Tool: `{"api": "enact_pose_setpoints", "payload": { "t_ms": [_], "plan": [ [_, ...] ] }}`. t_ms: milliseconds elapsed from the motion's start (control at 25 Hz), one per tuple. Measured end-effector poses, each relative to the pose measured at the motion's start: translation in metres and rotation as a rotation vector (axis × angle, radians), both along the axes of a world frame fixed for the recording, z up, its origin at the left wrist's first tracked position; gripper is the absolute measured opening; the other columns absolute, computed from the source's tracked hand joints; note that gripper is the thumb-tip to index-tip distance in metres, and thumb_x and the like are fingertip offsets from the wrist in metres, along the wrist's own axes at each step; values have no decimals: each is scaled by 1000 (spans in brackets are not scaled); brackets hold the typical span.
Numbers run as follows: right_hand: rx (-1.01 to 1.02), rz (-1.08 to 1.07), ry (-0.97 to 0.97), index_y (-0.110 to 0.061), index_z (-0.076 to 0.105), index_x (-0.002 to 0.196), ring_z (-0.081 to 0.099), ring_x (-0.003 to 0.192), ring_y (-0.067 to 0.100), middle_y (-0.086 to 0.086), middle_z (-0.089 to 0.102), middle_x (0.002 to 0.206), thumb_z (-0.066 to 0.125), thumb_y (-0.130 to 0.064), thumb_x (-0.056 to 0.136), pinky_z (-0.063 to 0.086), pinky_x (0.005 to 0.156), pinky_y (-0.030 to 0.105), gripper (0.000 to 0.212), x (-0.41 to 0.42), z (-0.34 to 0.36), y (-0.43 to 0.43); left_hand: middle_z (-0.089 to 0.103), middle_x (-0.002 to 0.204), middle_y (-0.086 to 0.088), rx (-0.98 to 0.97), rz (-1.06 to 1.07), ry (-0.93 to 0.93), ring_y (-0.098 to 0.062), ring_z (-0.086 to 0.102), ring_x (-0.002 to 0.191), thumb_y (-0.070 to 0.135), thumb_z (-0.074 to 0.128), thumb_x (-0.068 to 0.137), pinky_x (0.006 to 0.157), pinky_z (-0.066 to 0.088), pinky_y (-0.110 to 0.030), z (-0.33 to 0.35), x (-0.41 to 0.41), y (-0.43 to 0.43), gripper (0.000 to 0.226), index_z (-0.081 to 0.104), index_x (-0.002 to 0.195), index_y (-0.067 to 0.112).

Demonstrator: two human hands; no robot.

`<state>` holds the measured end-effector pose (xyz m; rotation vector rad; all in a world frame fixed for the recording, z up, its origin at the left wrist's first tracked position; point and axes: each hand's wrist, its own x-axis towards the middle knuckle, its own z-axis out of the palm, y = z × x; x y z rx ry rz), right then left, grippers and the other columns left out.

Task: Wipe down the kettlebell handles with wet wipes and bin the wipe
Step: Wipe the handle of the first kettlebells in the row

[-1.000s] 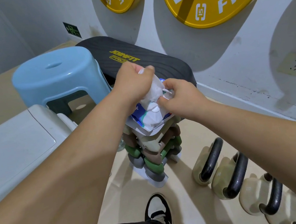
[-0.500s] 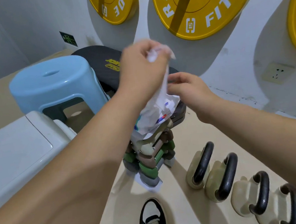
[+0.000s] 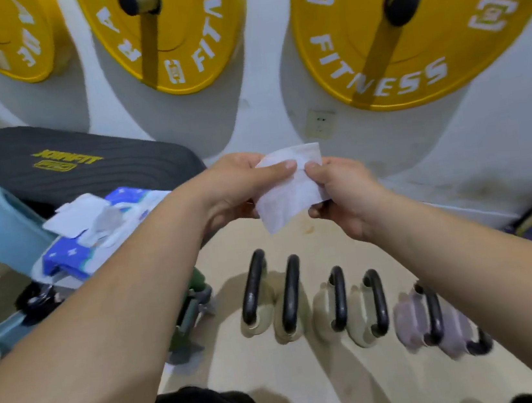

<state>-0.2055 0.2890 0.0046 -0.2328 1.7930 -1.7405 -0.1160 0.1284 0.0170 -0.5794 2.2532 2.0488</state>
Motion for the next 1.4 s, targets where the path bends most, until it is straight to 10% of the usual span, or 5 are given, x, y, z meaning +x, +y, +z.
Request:
{"api": "enact_pose_setpoints", "payload": {
  "t_ms": [200,400,920,1240,1400],
  "plan": [
    [90,-85,71,-10,65,92,54,50,20,10,66,75,70,-39,93,50,50,31,29,-27,-5,62,72,107,-2,-318,-130,-63,-19,71,92,32,91,74,75,60,-35,-2,-49,52,54,64,118,17],
    [-7,23,33,-11,64,95,68,80,27,21,74,94,79,-33,82,58,89,50,28,-59,-24,87,72,98,-11,-602,-126,151,-24,68,88,20,87,76,73,58,-36,-22,-76,88,31,66,96,11],
    [-224,288,-278,8,60,125,66,115,38,24,68,125,62,3,91,56,94,45,34,-89,-78,96,61,67,-1,135,-80,-95,-16,60,65,4,65,95,64,52,-26,-37,-76,75,24,57,76,17],
    [-203,145,-315,-6,66,128,70,115,27,12,73,124,72,-24,92,58,94,43,41,-82,-78,95,75,119,-5,323,84,-276,-22,72,106,45,64,97,90,60,-38,-44,-74,86,39,69,123,16],
    [-242,115,-333,-5,68,127,70,114,28,14,72,124,77,-26,89,56,99,45,45,-74,-74,103,74,124,-9,262,19,-261,-23,70,111,26,65,99,104,53,-42,-40,-77,109,33,66,128,10]
  ]
}}
